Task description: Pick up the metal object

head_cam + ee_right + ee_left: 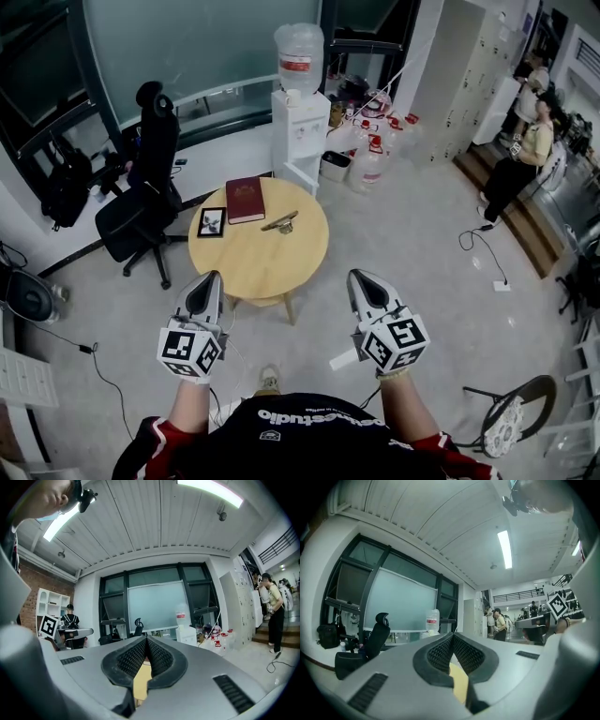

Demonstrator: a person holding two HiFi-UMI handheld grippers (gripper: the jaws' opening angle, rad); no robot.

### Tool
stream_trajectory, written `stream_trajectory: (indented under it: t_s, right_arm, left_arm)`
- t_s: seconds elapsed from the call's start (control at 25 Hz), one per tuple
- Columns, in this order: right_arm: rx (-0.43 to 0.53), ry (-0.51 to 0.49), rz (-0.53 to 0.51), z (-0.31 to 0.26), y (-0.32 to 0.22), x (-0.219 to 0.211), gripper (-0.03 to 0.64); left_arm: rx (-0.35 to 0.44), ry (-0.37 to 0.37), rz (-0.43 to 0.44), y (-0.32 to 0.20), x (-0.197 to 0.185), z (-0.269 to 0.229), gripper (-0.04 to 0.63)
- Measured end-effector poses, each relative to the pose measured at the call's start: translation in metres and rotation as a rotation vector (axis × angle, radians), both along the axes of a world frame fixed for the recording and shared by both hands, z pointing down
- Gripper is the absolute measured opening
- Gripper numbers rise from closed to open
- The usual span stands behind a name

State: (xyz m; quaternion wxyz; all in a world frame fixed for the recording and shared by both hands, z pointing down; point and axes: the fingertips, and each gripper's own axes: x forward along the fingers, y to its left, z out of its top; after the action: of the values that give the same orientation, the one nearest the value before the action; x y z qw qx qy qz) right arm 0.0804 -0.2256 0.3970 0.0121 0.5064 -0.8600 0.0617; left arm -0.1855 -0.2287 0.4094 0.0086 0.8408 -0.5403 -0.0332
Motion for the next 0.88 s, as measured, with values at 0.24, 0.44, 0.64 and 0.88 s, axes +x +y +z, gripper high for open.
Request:
stream_trajectory:
  t_s: [0.24, 0.44, 0.64, 0.88]
  right_arm:
    - [-0.002, 0.008, 0.010, -0.006, -0.029, -0.017, 0.028]
    - [0.011, 0.019, 0.029, -0.017, -0.052, -0.028, 0.028]
    - [0.017, 0.023, 0.051, -0.024, -0.070, -0.040, 0.028]
    - [0.015, 0.047, 0.066, -0.025, -0.087, -0.059, 0.028]
  left_arm:
    - [-0.004, 0.010, 0.014, -0.030, -0.017, -0.004, 0.015]
    - [0.008, 0.023, 0.025, -0.055, -0.029, -0.013, 0.015]
    - [0.011, 0.031, 0.038, -0.074, -0.042, -0.014, 0.015]
    - [0.006, 0.054, 0.048, -0.096, -0.064, -0.009, 0.015]
